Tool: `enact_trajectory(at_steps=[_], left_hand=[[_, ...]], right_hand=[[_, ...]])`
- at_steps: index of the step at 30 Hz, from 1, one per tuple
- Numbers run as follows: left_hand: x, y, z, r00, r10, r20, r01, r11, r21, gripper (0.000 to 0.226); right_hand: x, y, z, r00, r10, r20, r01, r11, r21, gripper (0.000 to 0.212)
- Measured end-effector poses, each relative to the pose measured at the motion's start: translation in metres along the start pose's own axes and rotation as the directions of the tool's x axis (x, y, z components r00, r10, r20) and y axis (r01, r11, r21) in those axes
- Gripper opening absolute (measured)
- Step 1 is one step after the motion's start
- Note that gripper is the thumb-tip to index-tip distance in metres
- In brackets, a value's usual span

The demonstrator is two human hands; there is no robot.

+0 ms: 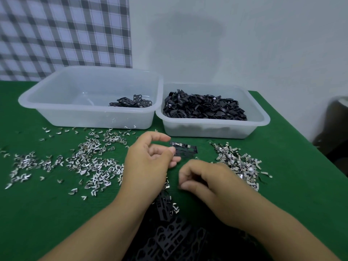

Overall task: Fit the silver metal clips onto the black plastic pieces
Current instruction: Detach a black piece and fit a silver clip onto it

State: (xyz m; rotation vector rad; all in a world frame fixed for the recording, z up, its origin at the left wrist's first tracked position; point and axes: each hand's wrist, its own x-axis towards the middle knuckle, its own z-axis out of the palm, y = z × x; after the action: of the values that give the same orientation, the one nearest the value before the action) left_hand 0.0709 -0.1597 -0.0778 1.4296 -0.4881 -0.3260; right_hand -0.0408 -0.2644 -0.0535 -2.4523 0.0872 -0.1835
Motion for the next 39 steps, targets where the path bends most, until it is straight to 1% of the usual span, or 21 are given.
enact_trajectory(at_steps=[3, 6, 8, 10, 13, 15, 24, 28, 33, 37, 39], left_hand=[[0.000, 0.000, 0.000, 1.000, -0.011, 0.016, 0.012, 1.000, -0.008, 0.019], [-0.001, 0.000, 0.000, 0.999, -0.025, 0.030, 0.025, 1.000, -0.015, 0.019], [-0.001, 0.001, 0.001, 0.999, -0.030, 0.036, 0.031, 0.999, -0.022, 0.018], [-0.002, 0.002, 0.001, 0.998, -0.034, 0.047, 0.036, 0.999, -0.029, 0.017], [-0.002, 0.003, 0.003, 0.997, -0.034, 0.069, 0.036, 0.999, -0.035, 0.016], [-0.003, 0.003, 0.003, 0.997, -0.029, 0.077, 0.032, 0.999, -0.033, 0.016], [-0.004, 0.003, 0.002, 0.994, -0.007, 0.111, 0.010, 1.000, -0.027, 0.016], [-0.004, 0.004, 0.003, 0.992, 0.000, 0.123, 0.004, 1.000, -0.028, 0.016], [-0.005, 0.004, 0.003, 0.992, 0.004, 0.128, 0.001, 0.999, -0.039, 0.016], [-0.005, 0.004, 0.003, 0.990, -0.008, 0.140, 0.014, 0.999, -0.041, 0.017], [-0.006, 0.005, 0.003, 0.989, -0.013, 0.146, 0.020, 0.999, -0.045, 0.017]], right_hand=[[0.000, 0.004, -0.002, 0.975, 0.050, -0.218, -0.021, 0.991, 0.134, 0.016], [0.001, 0.009, -0.003, 0.903, 0.118, -0.413, -0.013, 0.968, 0.249, 0.021], [0.002, 0.011, -0.004, 0.864, 0.149, -0.480, -0.005, 0.958, 0.288, 0.024], [0.003, 0.013, -0.004, 0.841, 0.155, -0.518, 0.007, 0.955, 0.297, 0.028], [0.004, 0.012, -0.004, 0.805, 0.121, -0.581, 0.024, 0.971, 0.236, 0.038], [0.004, 0.012, -0.004, 0.792, 0.095, -0.603, 0.021, 0.983, 0.183, 0.039], [0.003, 0.015, -0.003, 0.744, 0.041, -0.667, 0.014, 0.997, 0.078, 0.036], [0.005, 0.015, -0.002, 0.732, 0.053, -0.679, 0.040, 0.992, 0.120, 0.034], [0.006, 0.016, 0.000, 0.729, -0.050, -0.683, 0.023, 0.999, -0.049, 0.021], [0.009, 0.017, 0.003, 0.749, 0.003, -0.662, 0.010, 1.000, 0.016, 0.015], [0.010, 0.017, 0.004, 0.753, 0.015, -0.657, -0.007, 1.000, 0.014, 0.012]])
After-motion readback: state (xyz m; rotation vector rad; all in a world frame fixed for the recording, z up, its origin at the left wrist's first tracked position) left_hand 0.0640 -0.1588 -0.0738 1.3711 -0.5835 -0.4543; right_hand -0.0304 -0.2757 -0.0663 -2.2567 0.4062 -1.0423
